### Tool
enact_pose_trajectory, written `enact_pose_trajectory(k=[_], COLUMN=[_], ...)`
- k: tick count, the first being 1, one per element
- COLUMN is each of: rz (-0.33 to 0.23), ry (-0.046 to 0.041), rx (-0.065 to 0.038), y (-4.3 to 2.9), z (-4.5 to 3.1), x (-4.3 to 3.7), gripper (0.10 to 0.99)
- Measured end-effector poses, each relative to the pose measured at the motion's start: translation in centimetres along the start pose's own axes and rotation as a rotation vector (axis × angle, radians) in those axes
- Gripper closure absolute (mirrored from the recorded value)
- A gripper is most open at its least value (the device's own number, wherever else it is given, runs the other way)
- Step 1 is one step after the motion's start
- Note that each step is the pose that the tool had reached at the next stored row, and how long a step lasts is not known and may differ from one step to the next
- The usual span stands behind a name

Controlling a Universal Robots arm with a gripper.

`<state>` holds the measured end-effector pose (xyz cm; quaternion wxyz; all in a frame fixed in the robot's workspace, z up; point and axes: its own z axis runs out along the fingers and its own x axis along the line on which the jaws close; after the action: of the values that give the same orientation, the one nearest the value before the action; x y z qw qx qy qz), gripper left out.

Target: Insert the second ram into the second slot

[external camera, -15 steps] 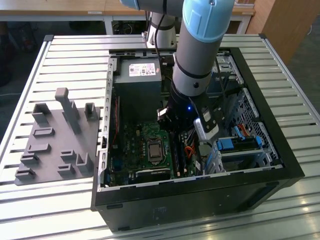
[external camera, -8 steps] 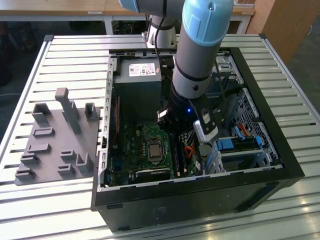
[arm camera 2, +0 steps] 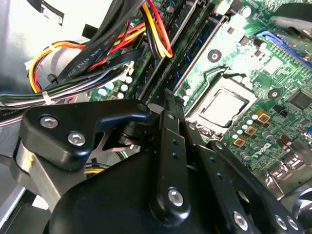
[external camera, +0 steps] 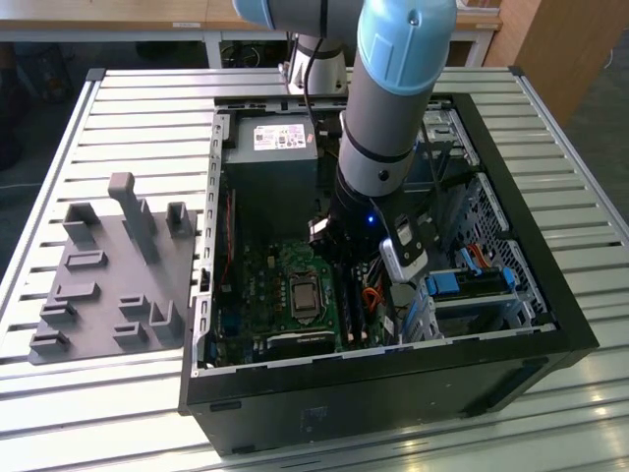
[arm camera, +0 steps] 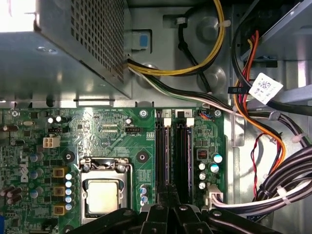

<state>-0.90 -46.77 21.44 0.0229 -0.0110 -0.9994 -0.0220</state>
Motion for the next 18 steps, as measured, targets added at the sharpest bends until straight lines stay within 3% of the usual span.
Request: enact_pose_trajectory(k=[3,6,18], rz=[0.0,0.0,0.0], ry=[-0.0017,-0.001,-0.0006], rx=[-0.009,-0.007,-0.007], y=[0.09,0.11,0.18], z=[-0.48,-1.74,-3.48], x=[0.01,0.07,0.16], gripper=[0.98,0.98,0.98])
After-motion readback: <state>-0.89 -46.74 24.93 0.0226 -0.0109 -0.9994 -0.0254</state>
